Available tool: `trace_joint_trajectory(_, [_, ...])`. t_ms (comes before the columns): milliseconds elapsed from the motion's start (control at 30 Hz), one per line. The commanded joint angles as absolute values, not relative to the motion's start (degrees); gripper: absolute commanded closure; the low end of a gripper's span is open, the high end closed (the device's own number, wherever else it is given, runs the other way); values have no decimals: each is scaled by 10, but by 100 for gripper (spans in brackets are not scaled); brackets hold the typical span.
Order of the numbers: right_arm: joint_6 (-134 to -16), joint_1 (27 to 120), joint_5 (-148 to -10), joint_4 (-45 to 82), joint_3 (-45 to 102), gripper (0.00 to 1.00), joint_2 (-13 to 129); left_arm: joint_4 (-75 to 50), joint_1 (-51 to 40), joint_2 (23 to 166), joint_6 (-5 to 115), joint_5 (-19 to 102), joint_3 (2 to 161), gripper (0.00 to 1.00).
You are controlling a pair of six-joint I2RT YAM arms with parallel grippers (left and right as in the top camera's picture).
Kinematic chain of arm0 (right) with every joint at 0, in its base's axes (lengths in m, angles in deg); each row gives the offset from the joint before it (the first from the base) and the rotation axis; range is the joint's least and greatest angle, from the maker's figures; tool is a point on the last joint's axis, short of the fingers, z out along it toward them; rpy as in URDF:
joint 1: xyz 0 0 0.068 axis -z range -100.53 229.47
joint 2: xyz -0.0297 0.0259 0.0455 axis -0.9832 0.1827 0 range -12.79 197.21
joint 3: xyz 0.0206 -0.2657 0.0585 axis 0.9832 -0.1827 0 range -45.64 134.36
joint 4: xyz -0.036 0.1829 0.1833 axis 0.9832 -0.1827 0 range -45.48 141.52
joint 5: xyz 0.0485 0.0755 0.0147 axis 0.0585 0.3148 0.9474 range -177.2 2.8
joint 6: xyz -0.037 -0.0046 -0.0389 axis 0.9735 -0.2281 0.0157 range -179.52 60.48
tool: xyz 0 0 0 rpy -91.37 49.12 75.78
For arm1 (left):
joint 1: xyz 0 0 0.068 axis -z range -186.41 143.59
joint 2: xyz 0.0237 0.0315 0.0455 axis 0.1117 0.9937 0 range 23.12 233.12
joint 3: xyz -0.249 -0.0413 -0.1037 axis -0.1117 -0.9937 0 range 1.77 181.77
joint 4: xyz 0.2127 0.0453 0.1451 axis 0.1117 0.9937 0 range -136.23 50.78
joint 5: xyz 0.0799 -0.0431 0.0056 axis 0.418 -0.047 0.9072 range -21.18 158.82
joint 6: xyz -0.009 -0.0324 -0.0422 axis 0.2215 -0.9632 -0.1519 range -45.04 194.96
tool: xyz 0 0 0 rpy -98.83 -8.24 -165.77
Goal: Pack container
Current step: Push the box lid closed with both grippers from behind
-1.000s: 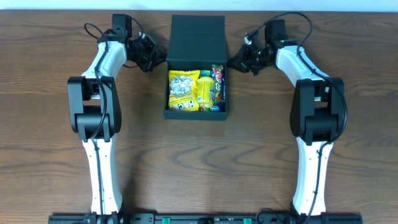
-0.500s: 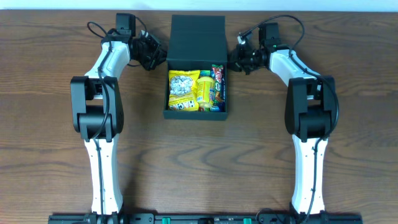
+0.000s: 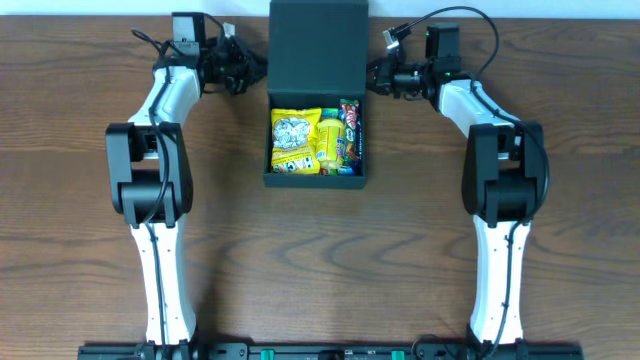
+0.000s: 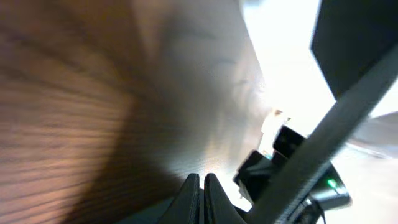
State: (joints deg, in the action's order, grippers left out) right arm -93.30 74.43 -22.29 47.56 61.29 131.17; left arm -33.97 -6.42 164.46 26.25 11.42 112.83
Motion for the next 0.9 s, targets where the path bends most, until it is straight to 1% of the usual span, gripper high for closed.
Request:
trace_joint_trajectory(0, [-916, 748, -170, 479, 627, 99, 1285, -362, -68, 1642, 291, 52, 1133, 94])
trace_joint_trajectory(500, [-858, 751, -182, 471, 627, 98, 1196, -366, -68, 1559, 393, 46, 1133, 94])
trace_joint_trajectory(633, [-847, 751, -191, 440, 627, 98, 1174, -365, -68, 1529, 417, 37, 1133, 94])
trace_joint_trajectory(733, [-802, 746, -219, 363, 627, 98, 1148, -338, -68, 1499, 454, 32, 1133, 94])
trace_joint_trajectory(867, [-716, 732, -308, 225, 627, 98, 1107, -252, -68, 1457, 542, 42, 1133, 94])
